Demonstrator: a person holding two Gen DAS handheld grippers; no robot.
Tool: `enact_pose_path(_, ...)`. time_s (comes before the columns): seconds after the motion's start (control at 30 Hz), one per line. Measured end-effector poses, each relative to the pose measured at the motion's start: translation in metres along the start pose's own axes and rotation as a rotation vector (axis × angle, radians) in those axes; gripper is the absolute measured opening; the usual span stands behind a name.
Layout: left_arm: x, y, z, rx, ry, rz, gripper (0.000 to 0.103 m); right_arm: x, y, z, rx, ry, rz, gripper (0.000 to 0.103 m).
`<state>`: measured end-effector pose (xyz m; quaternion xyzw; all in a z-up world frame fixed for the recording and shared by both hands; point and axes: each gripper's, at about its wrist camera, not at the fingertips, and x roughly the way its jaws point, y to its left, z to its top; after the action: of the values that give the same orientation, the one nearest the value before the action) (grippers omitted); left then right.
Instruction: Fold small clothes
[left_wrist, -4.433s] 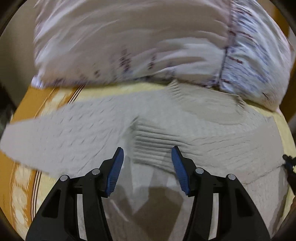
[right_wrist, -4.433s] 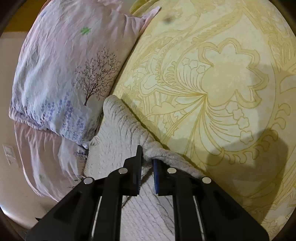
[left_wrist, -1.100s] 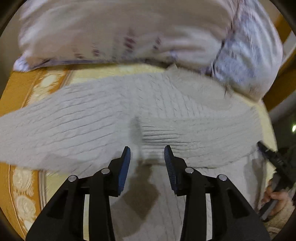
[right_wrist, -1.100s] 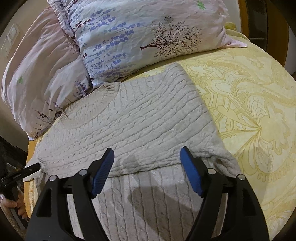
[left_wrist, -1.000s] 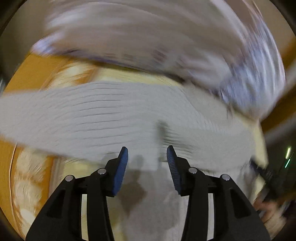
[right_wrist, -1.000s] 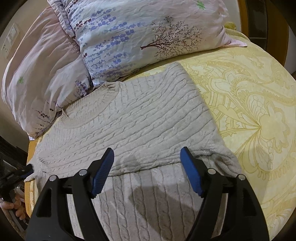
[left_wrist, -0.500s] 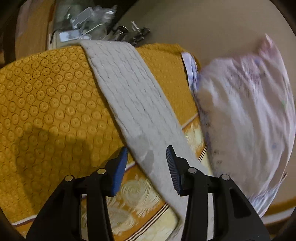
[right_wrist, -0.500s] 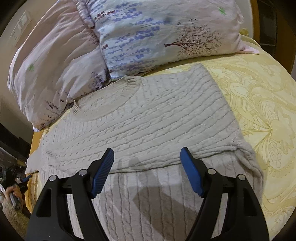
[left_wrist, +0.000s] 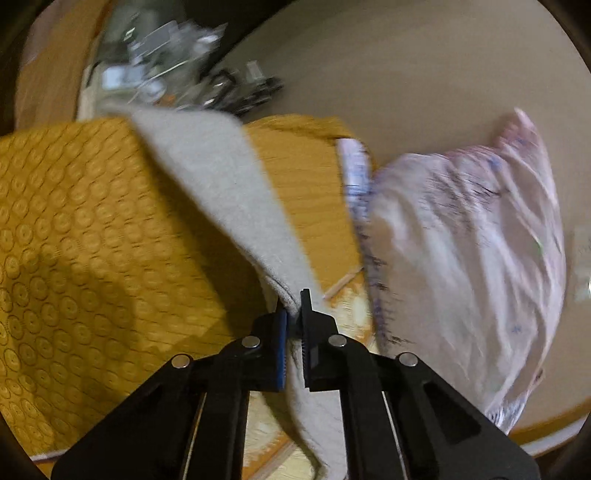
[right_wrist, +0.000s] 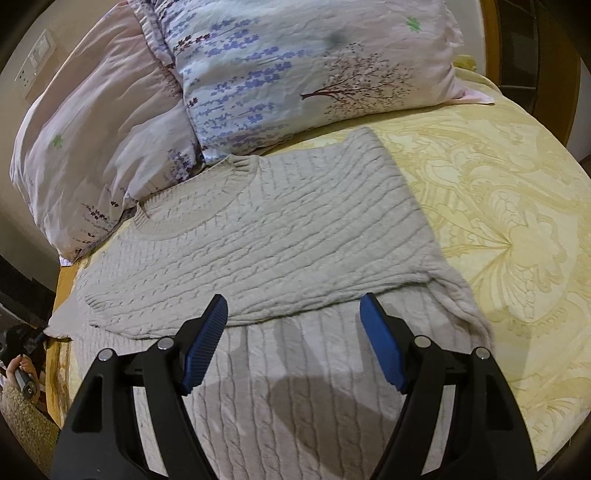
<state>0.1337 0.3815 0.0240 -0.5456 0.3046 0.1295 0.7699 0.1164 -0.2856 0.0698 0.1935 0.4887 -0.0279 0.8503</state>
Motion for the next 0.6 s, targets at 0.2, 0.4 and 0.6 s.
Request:
enact_pose_path(0.2,-0.015,-0.076,-0.03,0.248,0.021,-0.152,0.005,-0.002,-0.002,0.0,0.002,-0.002,0.01,0.074)
enact_pose_path(0.4,-0.022,-0.16,-0.108,0.549,0.134,-0.319,0.005,-0.005,0.001,0.0,-0.005,-0.007,0.025,0.074)
enact_pose_path(0.6,0.012,-0.179,-0.224,0.779,0.351,-0.293,0.005,-0.009,-0.01,-0.003,0.02,-0.005,0.022,0.074)
